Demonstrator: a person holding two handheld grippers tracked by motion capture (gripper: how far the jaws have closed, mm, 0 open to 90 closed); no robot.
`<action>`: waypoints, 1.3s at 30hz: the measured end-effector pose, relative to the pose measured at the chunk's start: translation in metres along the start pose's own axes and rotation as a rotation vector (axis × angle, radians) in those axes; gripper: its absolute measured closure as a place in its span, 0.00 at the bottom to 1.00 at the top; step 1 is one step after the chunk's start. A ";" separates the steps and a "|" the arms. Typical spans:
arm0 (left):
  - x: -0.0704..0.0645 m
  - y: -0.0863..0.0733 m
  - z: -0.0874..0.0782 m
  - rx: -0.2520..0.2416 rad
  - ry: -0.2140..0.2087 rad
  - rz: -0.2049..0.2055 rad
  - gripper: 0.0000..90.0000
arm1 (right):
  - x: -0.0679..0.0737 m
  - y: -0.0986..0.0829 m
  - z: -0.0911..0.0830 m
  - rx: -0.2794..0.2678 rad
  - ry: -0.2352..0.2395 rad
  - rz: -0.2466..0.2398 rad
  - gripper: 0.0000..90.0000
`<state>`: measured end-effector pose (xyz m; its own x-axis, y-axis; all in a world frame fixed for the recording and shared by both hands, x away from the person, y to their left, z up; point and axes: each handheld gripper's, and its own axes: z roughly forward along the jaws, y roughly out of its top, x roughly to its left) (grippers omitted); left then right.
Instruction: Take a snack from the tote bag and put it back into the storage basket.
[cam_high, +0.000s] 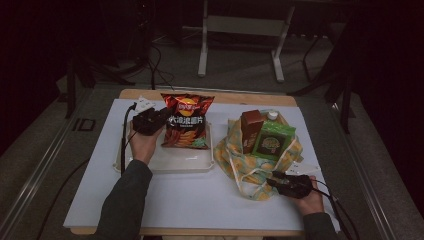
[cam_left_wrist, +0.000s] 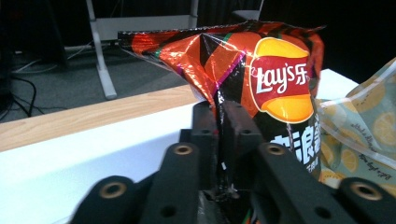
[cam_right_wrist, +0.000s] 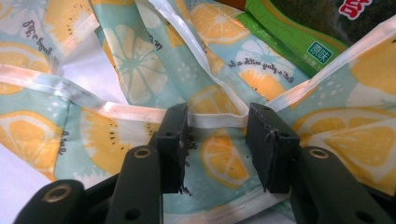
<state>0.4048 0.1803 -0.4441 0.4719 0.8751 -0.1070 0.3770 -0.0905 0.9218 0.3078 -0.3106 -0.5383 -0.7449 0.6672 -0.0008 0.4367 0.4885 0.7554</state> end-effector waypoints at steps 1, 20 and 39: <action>0.001 -0.001 0.002 0.006 0.008 -0.006 0.87 | 0.000 0.000 0.000 0.000 0.000 0.000 0.65; 0.001 -0.009 0.002 0.047 0.039 -0.025 0.49 | 0.000 0.000 0.000 0.000 0.000 0.000 0.65; -0.027 -0.038 0.006 0.233 -0.129 0.119 0.92 | 0.000 0.000 0.000 0.000 0.001 -0.001 0.65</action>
<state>0.3821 0.1572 -0.4785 0.6154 0.7857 -0.0631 0.4789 -0.3091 0.8216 0.3078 -0.3106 -0.5383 -0.7454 0.6666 -0.0008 0.4365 0.4890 0.7552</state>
